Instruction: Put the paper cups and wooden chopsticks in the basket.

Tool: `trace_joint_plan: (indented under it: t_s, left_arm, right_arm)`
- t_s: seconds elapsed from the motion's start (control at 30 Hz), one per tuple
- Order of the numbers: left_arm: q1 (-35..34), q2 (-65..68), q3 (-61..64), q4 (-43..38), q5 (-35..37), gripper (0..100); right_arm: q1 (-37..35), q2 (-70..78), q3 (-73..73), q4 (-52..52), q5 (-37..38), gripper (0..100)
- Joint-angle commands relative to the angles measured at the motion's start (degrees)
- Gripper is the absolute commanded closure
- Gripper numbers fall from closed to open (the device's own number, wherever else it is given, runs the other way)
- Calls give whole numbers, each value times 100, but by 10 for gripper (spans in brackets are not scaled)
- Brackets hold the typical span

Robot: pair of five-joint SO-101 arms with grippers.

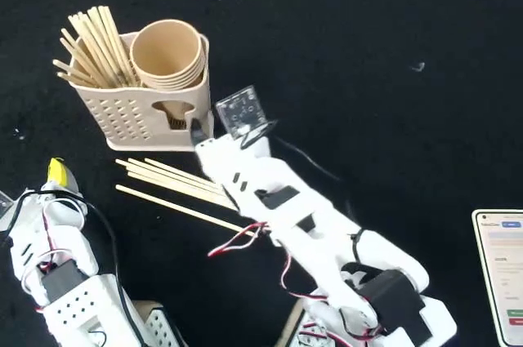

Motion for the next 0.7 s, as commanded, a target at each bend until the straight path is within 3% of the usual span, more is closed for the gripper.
trace_joint_plan:
  t_s: [0.0,0.17,0.33,0.4,0.6,0.67]
  left_arm:
    - [57,-70,-189,-18,-70,766]
    - [57,-70,-189,-9,-70,766]
    - [57,-70,-189,-9,-70,766]
    - [57,-70,-189,-9,-70,766]
    - [66,-70,-189,-18,-62,766]
    - [66,-70,-189,-18,-53,766]
  right_arm:
    - [334,-22,-259,-176,-44,864]
    - [220,-224,31,-44,-44,864]
    - [70,-1727,1174,211,-9,861]
    - [-53,-2615,1499,1046,26,861]
    - [-571,-4629,884,5442,967,858]
    - [-862,-4813,602,6233,1380,826]
